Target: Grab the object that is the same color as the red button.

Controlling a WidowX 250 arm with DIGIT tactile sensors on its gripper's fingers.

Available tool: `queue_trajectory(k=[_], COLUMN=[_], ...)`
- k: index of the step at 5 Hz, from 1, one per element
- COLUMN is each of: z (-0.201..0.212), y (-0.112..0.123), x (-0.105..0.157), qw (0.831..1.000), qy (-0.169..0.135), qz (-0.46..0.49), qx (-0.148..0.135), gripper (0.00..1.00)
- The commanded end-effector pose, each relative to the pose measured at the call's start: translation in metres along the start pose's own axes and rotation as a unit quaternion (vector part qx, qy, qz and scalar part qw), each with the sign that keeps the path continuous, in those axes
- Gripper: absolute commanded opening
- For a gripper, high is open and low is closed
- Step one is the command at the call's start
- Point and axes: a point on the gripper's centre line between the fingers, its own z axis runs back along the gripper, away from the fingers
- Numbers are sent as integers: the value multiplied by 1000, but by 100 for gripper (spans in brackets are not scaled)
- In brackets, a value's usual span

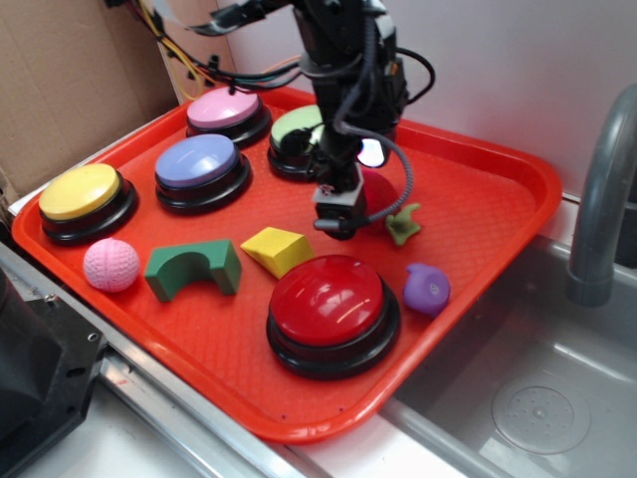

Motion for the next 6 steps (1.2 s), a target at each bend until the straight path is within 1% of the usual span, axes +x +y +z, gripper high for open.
queue_trajectory(k=[1,2,3,4,5,6], z=[4,1,4,31,66,107], y=[4,3,4,4,7,19], x=[6,5,4,-2,-12,-40], qw=[1000,1000,999,994,971,934], qy=[-5,2,13,17,11,22], qz=[7,8,29,108,232,351], qx=[27,21,11,25,48,55], gripper=[0,0,0,0,0,0])
